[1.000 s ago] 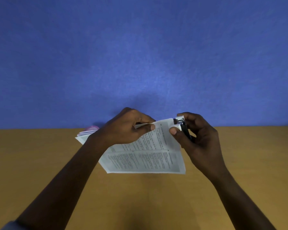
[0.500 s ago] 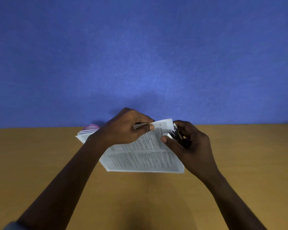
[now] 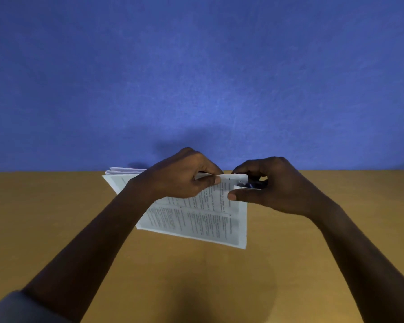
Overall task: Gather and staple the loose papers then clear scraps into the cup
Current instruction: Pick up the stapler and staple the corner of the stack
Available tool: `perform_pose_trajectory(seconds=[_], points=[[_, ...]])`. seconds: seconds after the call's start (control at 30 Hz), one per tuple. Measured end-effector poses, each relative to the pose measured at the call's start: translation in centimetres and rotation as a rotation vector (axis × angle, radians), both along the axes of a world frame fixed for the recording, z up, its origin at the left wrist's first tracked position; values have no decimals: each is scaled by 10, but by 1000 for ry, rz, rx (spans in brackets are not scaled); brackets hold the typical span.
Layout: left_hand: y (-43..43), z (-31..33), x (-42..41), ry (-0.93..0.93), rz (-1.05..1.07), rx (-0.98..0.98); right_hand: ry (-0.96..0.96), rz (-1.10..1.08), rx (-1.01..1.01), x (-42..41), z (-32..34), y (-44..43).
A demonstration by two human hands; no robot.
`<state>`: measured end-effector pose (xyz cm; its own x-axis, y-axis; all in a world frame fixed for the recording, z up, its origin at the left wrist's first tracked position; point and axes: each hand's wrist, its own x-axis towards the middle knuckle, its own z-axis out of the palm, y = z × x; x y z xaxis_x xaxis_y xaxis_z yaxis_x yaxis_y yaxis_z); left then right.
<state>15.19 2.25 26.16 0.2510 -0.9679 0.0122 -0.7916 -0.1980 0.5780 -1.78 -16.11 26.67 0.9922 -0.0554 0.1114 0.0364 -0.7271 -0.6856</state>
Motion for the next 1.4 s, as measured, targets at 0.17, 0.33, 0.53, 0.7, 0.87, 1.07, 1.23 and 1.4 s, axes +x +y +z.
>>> perform_pose_trajectory(seconds=[0.17, 0.33, 0.53, 0.7, 0.87, 1.07, 1.23, 1.4], points=[[-4, 4, -3, -31, -25, 46, 109, 75, -44, 7, 10, -10], [-6, 5, -3, -72, -31, 78, 194, 112, -19, 11, 14, -15], [-6, 4, -3, -103, -39, 105, 266, 161, -59, 19, 19, -17], [-8, 5, -2, -122, -44, 121, 303, 205, -74, 25, 22, -19], [-12, 4, 0, -135, -70, 132, 337, 217, -94, 29, 20, -21], [-16, 1, 1, -154, -95, 139, 347, 284, -87, 34, 17, -24], [-20, -6, 3, -150, -117, 139, 366, 341, -86, 39, 12, -30], [-24, -10, 4, -144, -137, 132, 403, 396, -86, 45, 11, -33]])
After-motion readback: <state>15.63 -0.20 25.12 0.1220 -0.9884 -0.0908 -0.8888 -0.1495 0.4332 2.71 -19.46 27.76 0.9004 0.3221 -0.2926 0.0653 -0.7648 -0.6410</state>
